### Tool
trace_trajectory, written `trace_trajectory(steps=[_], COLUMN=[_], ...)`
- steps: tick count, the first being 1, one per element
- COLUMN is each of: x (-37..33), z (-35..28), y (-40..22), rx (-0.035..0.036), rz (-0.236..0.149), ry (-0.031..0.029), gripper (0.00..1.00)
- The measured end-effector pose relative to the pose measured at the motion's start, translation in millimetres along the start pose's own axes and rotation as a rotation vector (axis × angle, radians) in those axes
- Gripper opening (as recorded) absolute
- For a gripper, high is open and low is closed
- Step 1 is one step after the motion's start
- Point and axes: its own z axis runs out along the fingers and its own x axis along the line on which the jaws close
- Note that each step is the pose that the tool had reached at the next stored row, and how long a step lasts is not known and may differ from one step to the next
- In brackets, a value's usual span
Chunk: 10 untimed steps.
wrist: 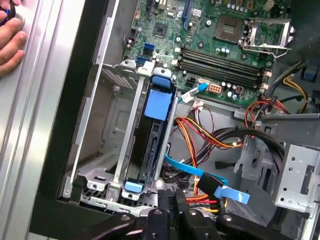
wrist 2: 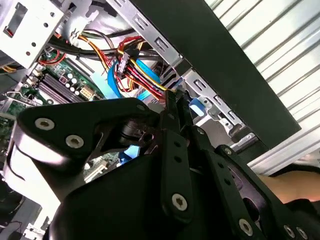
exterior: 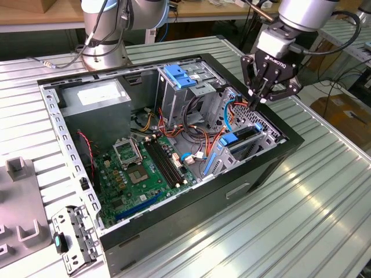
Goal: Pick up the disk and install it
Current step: 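Insert the first disk wire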
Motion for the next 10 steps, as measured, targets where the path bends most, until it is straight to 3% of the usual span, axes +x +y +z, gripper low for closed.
trace_trajectory(steps=[2, 4, 10], x=[0.0, -0.1, 0.6], z=[0.9, 2.0, 4.4], y=[0.0, 0.0, 1.7], rx=[-0.0017, -0.0025, -0.0029], rz=[0.064, 0.101, 0.116], ry=[-0.0003, -0.0009, -0.0007], gripper=[0.17, 0.17, 0.17])
